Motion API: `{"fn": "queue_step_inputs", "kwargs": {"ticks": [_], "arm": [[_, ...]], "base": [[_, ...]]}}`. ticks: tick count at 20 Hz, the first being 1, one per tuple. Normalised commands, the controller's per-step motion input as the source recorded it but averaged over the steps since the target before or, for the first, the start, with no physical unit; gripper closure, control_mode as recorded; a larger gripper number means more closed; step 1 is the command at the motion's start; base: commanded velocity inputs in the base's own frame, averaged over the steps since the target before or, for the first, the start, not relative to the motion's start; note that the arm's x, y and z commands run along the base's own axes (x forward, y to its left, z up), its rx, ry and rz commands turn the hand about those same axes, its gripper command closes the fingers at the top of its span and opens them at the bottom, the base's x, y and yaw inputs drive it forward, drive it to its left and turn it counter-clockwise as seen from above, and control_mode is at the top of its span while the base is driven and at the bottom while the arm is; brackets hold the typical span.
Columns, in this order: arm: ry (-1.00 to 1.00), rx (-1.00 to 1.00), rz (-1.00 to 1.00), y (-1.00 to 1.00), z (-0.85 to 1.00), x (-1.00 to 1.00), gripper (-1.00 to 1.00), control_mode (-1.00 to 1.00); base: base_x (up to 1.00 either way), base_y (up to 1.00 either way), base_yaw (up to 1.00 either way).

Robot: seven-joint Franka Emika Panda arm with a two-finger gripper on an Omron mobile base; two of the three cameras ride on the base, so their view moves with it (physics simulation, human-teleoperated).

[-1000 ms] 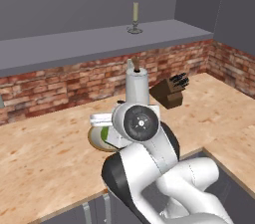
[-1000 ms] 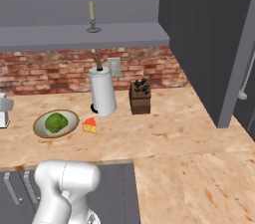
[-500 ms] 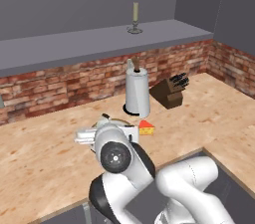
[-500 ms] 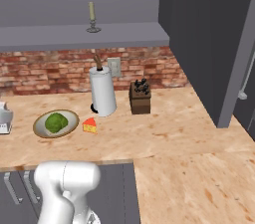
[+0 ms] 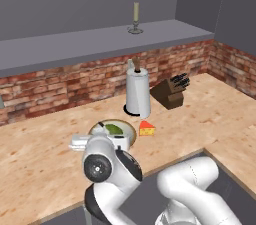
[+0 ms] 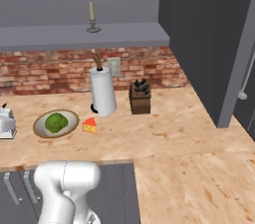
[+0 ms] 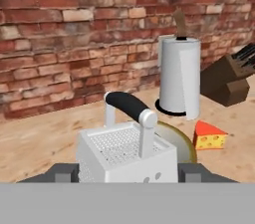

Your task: Pick the cheese from the fridge and the cheese grater from the cabinet and place them next to the salad bowl.

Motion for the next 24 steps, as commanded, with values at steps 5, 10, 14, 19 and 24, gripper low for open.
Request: {"fn": "queue_step_inputs", "kwargs": {"ticks": [5,10,14,19,24], "arm": [[0.09,0.0,-0.19,0.0,-0.05,0.07,1.0,-1.0],[-0.03,-0.02,-0.1,0.06,-0.15,0.0,1.0,-1.0],[-0.07,-0.02,-0.06,0.09,-0.14,0.0,1.0,-1.0],[0.01,-0.02,0.0,0.0,-0.16,0.21,1.0,-1.0],[0.02,0.0,0.0,0.04,-0.04,0.13,1.0,-1.0]], "base": [[0.0,0.0,0.0],[0.0,0.0,0.0],[0.0,0.0,0.0],[0.0,0.0,0.0],[0.0,0.0,0.0]]}}
